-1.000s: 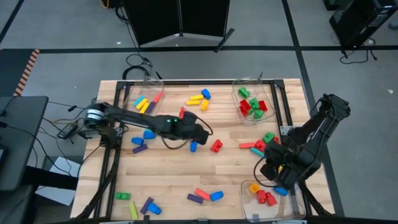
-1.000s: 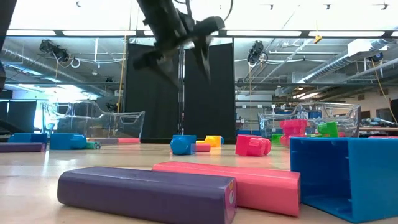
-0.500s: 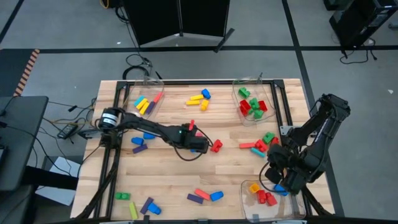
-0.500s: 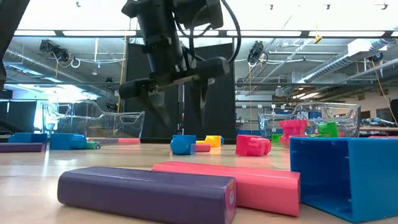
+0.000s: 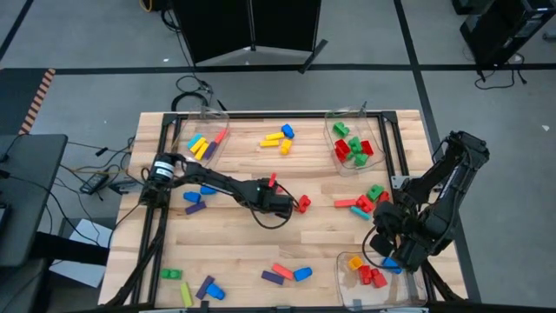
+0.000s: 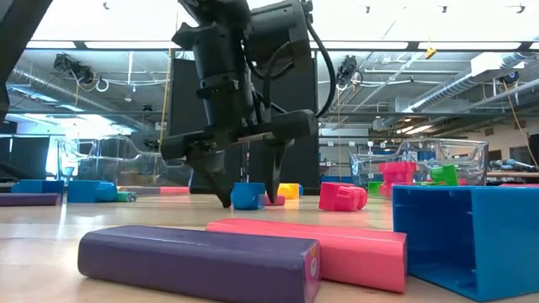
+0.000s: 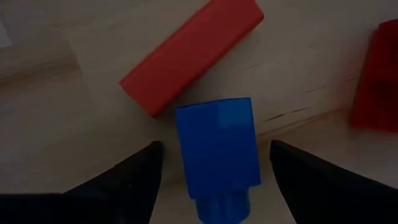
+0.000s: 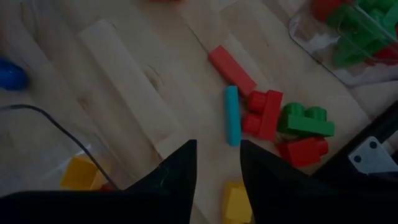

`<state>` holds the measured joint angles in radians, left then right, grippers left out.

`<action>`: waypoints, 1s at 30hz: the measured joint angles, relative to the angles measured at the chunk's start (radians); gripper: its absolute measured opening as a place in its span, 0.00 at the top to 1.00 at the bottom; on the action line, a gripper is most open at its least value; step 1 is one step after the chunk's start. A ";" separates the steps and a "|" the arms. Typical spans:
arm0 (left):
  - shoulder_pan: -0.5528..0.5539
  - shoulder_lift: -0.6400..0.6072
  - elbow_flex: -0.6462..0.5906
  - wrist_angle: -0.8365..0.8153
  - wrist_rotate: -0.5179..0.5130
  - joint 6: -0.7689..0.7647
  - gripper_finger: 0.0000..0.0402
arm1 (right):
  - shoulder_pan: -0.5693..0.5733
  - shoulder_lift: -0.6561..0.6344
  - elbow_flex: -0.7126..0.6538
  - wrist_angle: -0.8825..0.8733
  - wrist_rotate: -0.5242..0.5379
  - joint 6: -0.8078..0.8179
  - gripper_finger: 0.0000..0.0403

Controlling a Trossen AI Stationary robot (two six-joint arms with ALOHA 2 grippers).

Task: Sort blocks by size
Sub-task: Put the blue 1 stud game piece into the bottom transparent bin

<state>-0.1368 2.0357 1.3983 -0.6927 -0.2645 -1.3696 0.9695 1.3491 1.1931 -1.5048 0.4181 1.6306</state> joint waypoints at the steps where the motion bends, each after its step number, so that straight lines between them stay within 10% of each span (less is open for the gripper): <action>1: 0.001 0.000 0.000 0.001 -0.002 0.000 0.27 | 0.000 0.000 0.000 0.000 0.004 0.000 0.67; 17: 0.019 0.001 -0.002 0.002 -0.003 0.003 0.64 | 0.026 0.000 0.000 -0.002 0.011 0.000 0.67; 30: 0.012 -0.010 -0.002 0.015 0.004 0.048 0.64 | 0.050 0.000 0.000 0.014 0.087 0.074 0.67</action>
<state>-0.1249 2.0260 1.3968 -0.6776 -0.2609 -1.3215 1.0191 1.3491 1.1931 -1.4907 0.5053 1.7043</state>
